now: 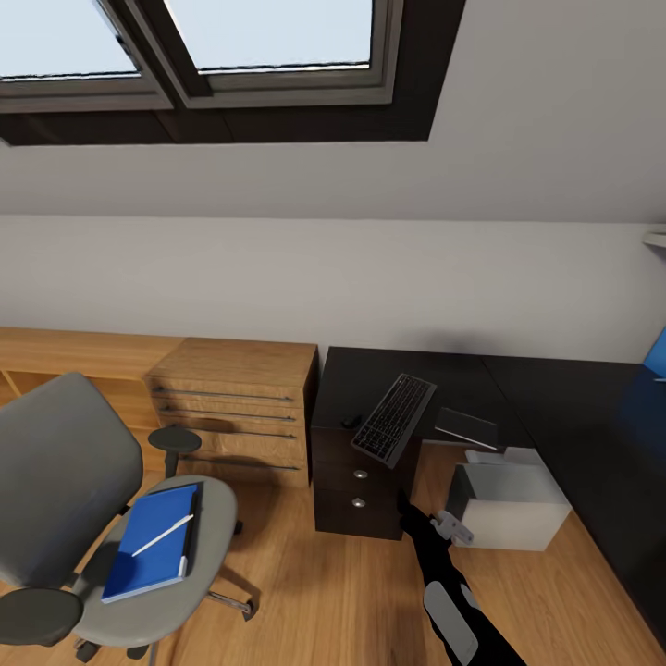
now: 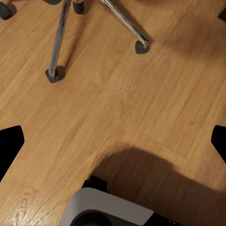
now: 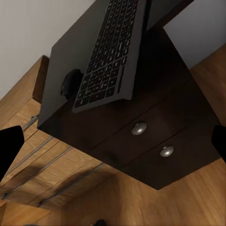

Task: In the bedroom, organize the workspace by keeping the computer under the desk, ensuring the monitor is on the desk, placing the keyboard on the desk next to the monitor, placing the mouse on the desk next to the keyboard, moving the folder from the swivel chair onto the desk next to the mouse, stacking the notebook on top of the folder with the pen on top of the notebook, and positioning the swivel chair next to the desk.

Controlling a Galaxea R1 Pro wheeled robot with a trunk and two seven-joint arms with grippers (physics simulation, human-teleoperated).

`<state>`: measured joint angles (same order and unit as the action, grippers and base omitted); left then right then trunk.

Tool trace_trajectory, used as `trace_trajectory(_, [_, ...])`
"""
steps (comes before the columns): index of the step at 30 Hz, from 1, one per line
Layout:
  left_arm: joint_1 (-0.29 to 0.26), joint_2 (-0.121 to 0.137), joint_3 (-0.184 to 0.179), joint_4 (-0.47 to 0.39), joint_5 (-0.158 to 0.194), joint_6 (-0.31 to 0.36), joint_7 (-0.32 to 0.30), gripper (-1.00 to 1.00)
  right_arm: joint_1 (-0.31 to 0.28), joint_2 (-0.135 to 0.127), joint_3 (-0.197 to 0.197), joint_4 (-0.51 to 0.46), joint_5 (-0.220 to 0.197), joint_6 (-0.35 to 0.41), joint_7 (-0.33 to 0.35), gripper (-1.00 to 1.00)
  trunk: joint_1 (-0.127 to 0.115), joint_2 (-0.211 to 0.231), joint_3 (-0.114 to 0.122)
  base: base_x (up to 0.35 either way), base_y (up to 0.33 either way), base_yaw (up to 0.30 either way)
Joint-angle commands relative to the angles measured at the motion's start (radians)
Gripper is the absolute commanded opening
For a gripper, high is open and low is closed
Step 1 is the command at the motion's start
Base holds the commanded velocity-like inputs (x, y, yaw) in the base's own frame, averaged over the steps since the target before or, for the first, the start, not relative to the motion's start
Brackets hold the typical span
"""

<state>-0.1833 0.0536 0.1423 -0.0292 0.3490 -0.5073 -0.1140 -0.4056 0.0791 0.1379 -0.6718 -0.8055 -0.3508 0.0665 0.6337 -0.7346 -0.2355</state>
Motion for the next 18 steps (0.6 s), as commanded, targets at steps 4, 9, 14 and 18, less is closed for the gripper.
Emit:
trace_trajectory(4, [-0.001, 0.0, 0.008, 0.002, 0.005, -0.001, -0.009, 1.0, 0.0, -0.001, 0.002, 0.001, -0.01, -0.006, 0.007, 1.0, 0.016, -0.029, -0.014, 0.0, 0.0, 0.0])
trace_trajectory(9, [-0.001, 0.0, 0.008, 0.001, 0.005, -0.001, -0.009, 1.0, 0.0, 0.0, 0.003, 0.001, -0.009, -0.007, 0.006, 1.0, 0.035, -0.064, -0.03, 0.0, 0.0, 0.0])
trace_trajectory(14, [-0.001, 0.0, 0.008, 0.001, 0.005, 0.0, -0.009, 1.0, 0.001, 0.0, 0.003, 0.001, -0.009, -0.007, 0.006, 1.0, 0.054, -0.099, -0.045, 0.0, 0.0, 0.0])
trace_trajectory(18, [-0.001, 0.0, 0.008, 0.001, 0.006, 0.0, -0.008, 1.0, 0.001, 0.001, 0.003, 0.001, -0.009, -0.007, 0.005, 1.0, 0.069, -0.127, -0.058, 0.0, 0.0, 0.0])
